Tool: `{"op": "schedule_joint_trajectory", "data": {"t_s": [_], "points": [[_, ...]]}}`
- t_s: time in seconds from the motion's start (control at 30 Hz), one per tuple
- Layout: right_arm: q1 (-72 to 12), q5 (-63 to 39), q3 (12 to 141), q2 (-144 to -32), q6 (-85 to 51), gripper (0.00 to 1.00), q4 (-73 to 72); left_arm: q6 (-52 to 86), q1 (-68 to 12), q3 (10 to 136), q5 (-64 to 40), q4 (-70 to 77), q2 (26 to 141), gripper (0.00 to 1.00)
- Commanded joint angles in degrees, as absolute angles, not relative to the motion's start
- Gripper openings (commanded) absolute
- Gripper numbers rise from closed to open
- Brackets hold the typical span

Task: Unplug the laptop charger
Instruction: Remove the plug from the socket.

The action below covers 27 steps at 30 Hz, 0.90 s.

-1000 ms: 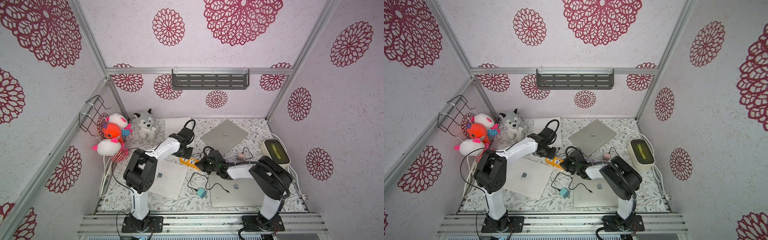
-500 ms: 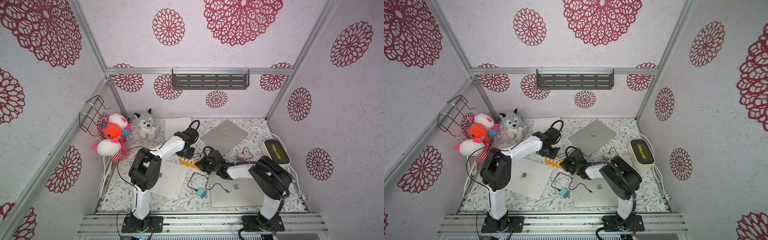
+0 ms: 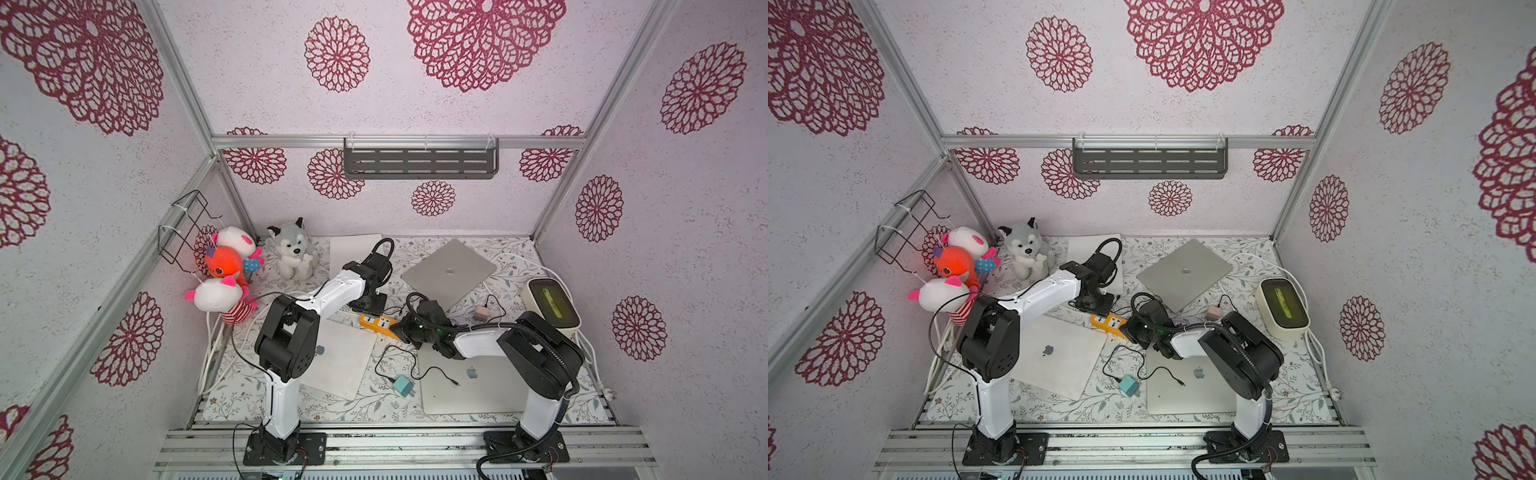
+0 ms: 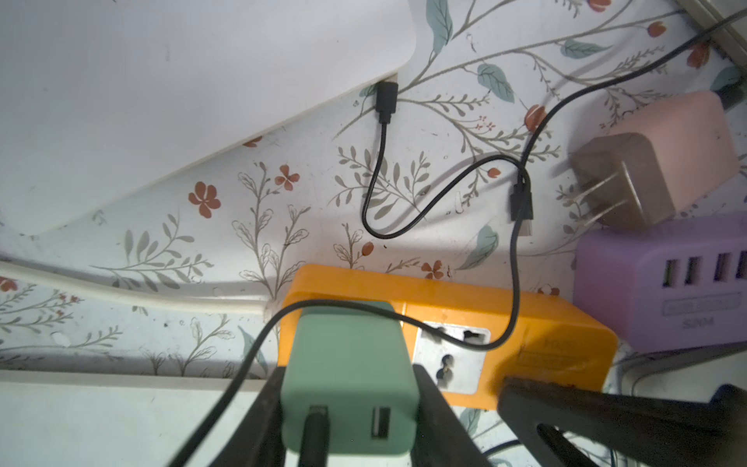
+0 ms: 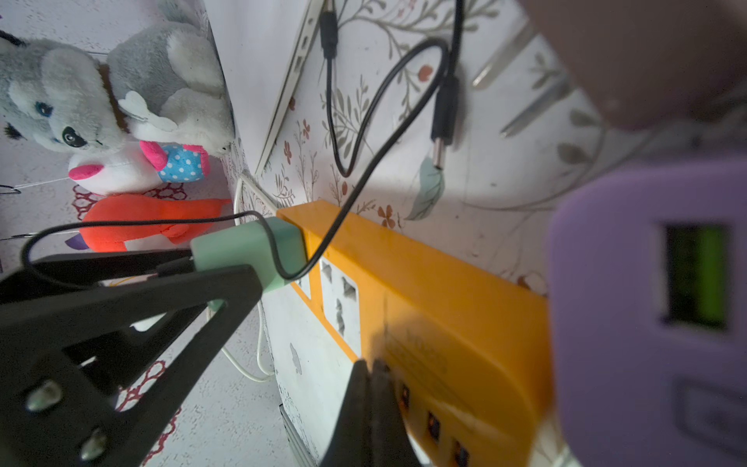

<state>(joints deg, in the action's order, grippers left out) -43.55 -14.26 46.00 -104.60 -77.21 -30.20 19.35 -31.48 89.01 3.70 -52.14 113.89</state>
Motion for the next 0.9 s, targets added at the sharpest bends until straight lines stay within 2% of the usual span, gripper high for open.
{"op": "schedule_joint_trajectory", "data": {"t_s": [0.0, 0.23, 0.5, 0.63, 0.87], "points": [[-43.9, -14.2, 44.0, -107.8, -77.9, 0.01, -22.7, 20.7, -31.7, 90.4, -1.0, -52.2, 112.0, 0.24], [-43.9, -14.3, 44.1, -107.8, -78.0, 0.01, -22.6, 19.5, -34.0, 94.2, 10.7, -57.9, 115.1, 0.22], [-43.9, -14.3, 44.1, -107.9, -78.0, 0.0, -22.5, 22.8, -30.7, 88.6, -6.6, -49.3, 110.6, 0.22], [-43.8, -14.3, 44.2, -108.1, -78.0, 0.0, -22.4, 23.6, -30.2, 87.8, -8.4, -48.1, 110.0, 0.22], [-43.7, -14.5, 44.3, -108.5, -78.2, 0.0, -22.2, 21.4, -31.7, 90.9, 4.4, -54.1, 111.0, 0.2]]}}
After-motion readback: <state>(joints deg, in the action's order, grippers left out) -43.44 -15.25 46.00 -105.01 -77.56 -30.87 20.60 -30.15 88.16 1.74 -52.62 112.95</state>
